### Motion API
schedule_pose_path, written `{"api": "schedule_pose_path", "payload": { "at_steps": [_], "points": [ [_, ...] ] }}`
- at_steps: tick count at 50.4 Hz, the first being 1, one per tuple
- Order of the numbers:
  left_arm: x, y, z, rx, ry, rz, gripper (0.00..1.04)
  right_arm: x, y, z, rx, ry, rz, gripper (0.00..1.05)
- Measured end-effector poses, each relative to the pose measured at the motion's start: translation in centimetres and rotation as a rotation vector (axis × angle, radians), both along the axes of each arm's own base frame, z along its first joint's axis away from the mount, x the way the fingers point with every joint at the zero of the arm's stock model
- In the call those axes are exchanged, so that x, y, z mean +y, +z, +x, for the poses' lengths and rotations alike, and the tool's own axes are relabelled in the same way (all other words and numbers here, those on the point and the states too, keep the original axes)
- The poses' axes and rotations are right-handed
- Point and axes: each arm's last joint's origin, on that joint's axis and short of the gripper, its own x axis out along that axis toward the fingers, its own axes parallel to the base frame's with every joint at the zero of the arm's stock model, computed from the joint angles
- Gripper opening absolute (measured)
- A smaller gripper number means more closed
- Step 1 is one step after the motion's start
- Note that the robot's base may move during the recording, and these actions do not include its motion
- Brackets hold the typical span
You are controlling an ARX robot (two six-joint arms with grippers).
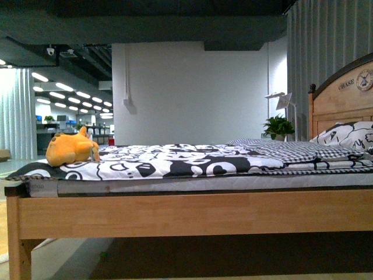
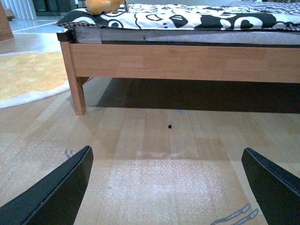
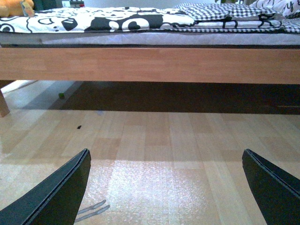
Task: Put away toys
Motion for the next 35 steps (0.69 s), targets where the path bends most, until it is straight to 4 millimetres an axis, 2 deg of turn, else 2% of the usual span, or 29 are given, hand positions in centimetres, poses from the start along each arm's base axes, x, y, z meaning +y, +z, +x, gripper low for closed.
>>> {"api": "schedule_pose_path", "payload": {
  "at_steps": [35],
  "points": [
    [0.0, 0.0, 0.0, 0.0, 0.0, 0.0, 0.98, 0.0, 0.0, 0.0, 0.0, 0.0, 0.0, 0.98]
  ]
}}
